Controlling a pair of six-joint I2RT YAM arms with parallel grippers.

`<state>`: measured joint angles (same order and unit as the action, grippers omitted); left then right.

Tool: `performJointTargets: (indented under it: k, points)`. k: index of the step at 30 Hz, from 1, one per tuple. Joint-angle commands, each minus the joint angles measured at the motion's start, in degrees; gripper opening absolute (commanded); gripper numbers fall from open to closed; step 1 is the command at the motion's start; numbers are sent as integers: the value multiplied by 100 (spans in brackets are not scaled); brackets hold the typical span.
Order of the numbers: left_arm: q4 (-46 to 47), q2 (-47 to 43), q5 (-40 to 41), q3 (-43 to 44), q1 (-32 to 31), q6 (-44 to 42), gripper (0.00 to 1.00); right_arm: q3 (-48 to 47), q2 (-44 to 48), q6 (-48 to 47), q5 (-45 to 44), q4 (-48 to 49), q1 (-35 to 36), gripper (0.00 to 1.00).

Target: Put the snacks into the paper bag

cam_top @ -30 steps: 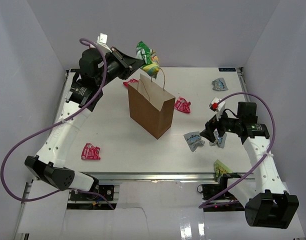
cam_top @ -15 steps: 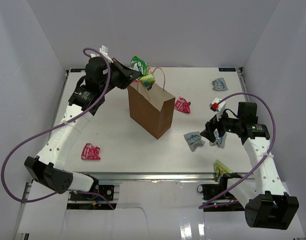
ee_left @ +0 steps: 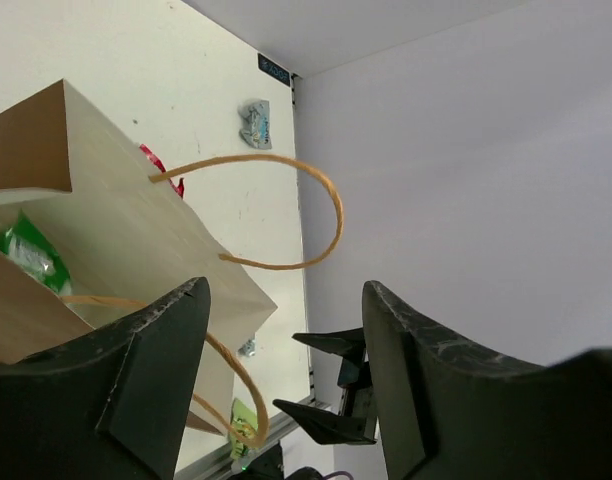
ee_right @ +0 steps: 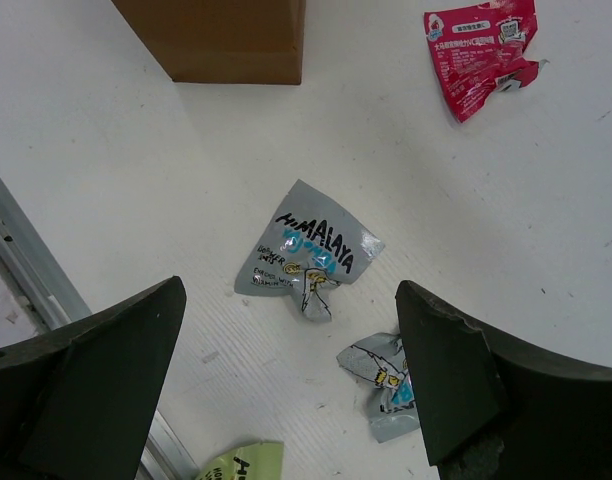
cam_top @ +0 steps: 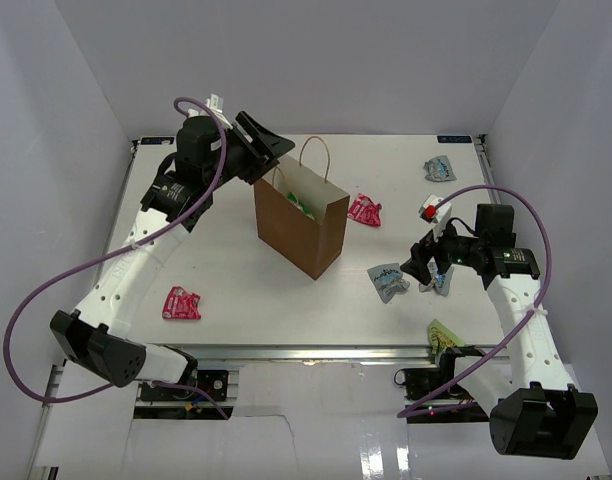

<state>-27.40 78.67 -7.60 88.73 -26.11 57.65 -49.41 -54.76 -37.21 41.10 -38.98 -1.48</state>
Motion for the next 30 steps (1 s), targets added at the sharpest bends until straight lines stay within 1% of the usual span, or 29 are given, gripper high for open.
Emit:
performJointTargets:
  k: [1, 2, 4, 7, 9, 10, 11, 12, 13, 14, 15, 16, 17, 18, 19, 20, 21, 22, 23, 24, 25, 26, 28, 30]
  points:
    - [50, 8, -102, 285, -35, -104, 73, -254, 71, 65, 161, 14, -11, 91]
    - [42, 16, -102, 372, -35, -131, 76, -245, 62, 65, 179, -4, -11, 91]
    - [24, 43, -84, 487, -35, -192, 77, -245, 45, 30, 205, -39, -11, 91]
    - [-11, 104, -84, 864, -35, -516, 80, -262, -78, -128, 363, -276, -11, 91]
    - [-55, 122, -102, 1285, -35, -1113, 83, -289, -280, -190, 433, -512, 16, 91]
    - [-116, 104, -50, 1409, -35, -1394, 86, -280, -368, -112, 329, -540, 68, 93]
    - [-343, 0, 73, 1515, -35, -1649, 88, -263, -464, -6, 128, -566, 373, 94]
    - [-493, -97, 587, 1603, -35, -2043, 91, -236, -665, 308, -518, -497, 550, 95]
    - [-790, -394, 967, 1569, -35, -2230, 93, -132, -772, 563, -1003, -401, 996, 96]
    - [-898, -597, 1292, 1464, -35, -2388, 93, -70, -947, 836, -1486, -269, 1226, 96]
    - [-969, -851, 1922, 1054, -35, -2599, 94, 9, -1009, 1291, -2352, -111, 1420, 95]
    - [-1048, -1123, 2233, 772, -35, -2627, 96, 45, -1088, 1565, -2831, 151, 1605, 94]
    - [-1179, -1422, 2541, 482, -35, -2610, 97, 45, -1211, 1785, -3158, 267, 1850, 94]
    - [-1241, -2043, 3014, 174, -35, -2514, 98, 37, -1282, 2005, -3387, 338, 1913, 93]
    - [-1311, -2345, 3157, -429, -35, -2452, 98, 19, -1352, 2103, -3424, 382, 1966, 92]
    - [-1477, -2635, 3246, -714, -35, -2373, 98, -7, -1553, 2191, -3459, 504, 2036, 92]
    - [-1609, -3134, 3369, -960, -35, -2102, 98, -42, -1685, 2270, -3590, 506, 2072, 93]
    - [-1950, -3330, 3396, -1372, -26, -1926, 98, -95, -1843, 2436, -3626, 480, 2090, 94]
    - [-2136, -3515, 3370, -1576, -35, -1733, 98, -182, -2158, 2534, -3653, 375, 2099, 94]
    - [-2277, -3821, 3335, -1761, -35, -1548, 98, -218, -2292, 2604, -3627, 322, 2090, 95]
    - [-2427, -3955, 3256, -1928, -26, -1163, 98, -236, -2415, 2657, -3575, 295, 2099, 96]
    - [-2672, -4095, 3221, -2260, -26, -977, 98, -219, -2521, 2745, -3504, 295, 2090, 96]
    - [-2849, -4447, 3107, -2726, -26, -573, 98, -113, -2802, 2833, -3355, 391, 2090, 98]
    - [-2929, -4719, 3036, -3000, -26, -361, 98, -52, -2908, 2868, -3328, 540, 2081, 100]
